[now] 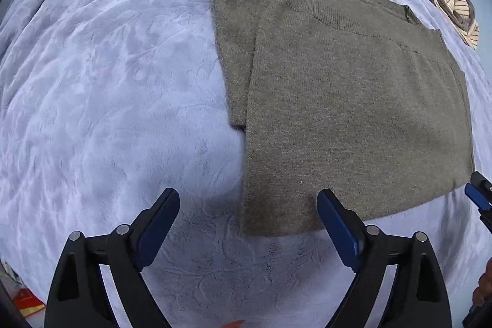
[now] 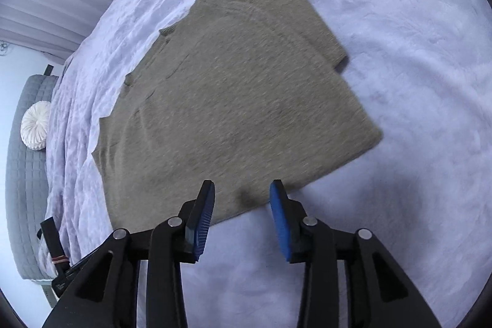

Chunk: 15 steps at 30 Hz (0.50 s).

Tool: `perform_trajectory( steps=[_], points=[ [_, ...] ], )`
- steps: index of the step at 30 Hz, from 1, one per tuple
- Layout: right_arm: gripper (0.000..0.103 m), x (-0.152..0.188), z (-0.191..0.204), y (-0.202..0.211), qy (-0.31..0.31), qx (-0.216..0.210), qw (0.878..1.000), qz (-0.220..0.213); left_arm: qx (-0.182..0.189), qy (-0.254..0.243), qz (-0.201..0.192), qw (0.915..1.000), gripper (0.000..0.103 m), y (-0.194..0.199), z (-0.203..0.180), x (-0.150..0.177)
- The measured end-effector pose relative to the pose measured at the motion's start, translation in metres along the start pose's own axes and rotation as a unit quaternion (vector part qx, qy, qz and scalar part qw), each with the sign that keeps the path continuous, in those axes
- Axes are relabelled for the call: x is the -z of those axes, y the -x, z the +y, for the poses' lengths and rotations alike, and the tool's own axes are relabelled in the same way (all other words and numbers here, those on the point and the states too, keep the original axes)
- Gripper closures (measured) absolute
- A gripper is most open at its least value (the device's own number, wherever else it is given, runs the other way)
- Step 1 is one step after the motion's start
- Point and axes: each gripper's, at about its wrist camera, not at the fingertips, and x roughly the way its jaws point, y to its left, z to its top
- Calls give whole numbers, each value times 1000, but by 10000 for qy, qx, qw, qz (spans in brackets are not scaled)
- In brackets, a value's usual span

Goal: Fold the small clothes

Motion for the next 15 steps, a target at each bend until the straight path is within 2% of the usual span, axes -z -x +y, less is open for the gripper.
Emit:
perform_trajectory(
  steps=[5, 9, 10, 11, 12, 15],
  points=[
    [62, 29, 53, -30, -2, -502, 9981, 357, 76, -42, -45, 10000, 11, 9, 26, -9],
    [62, 23, 128, -59, 922, -863, 9914, 341, 65, 121, -82, 9999, 12, 15, 56, -11],
    [65, 19, 150, -67, 1222, -890, 9882, 256, 85, 162, -57, 9998, 12, 15, 66, -10],
    [79, 15, 169, -76, 1464, -872, 9851, 224, 63, 194, -32, 9998, 12, 15, 77, -10],
    [86, 9, 186, -89, 1633, -853, 9825, 260, 31, 219, -26, 9998, 12, 16, 85, -9],
    [86, -8, 223, -129, 1817, -758, 9800, 275, 88, 225, 1, 9997, 12, 18, 106, -2]
  ],
)
